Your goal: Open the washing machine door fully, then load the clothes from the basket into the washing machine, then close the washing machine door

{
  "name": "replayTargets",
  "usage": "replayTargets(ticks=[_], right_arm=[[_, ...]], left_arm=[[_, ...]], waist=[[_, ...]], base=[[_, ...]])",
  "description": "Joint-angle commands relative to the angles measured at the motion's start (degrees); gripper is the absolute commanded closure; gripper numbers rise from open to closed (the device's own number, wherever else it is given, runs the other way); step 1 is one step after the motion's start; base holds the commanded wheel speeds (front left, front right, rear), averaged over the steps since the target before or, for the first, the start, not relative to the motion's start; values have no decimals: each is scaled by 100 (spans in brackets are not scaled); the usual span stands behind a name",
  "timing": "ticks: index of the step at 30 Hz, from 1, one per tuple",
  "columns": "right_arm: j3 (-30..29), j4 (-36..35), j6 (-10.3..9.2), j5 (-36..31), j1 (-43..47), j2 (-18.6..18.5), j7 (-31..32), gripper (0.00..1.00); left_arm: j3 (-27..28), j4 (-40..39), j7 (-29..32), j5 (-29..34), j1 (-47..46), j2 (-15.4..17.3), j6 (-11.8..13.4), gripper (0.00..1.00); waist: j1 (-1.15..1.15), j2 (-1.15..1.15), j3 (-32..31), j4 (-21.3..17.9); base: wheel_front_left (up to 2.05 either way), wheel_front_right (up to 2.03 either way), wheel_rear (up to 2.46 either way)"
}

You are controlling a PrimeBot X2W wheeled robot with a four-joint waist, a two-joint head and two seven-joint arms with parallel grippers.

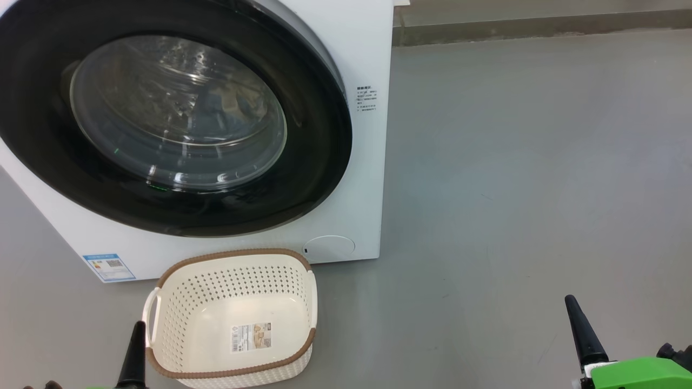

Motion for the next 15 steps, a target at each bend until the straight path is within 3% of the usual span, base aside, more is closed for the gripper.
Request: replayTargets(ticks=[1, 15], right_arm=[[59, -111, -6, 189, -277, -15, 43, 100], [33, -21, -7, 1004, -429, 6, 225, 100]], left_arm=[[191, -73, 49, -202, -278, 45, -109, 100], [343, 17, 254, -1052, -433, 10, -184, 100]], waist=[[0, 0, 5, -3], [0, 0, 44, -29]], base=[[0, 0, 0], [0, 0, 0]])
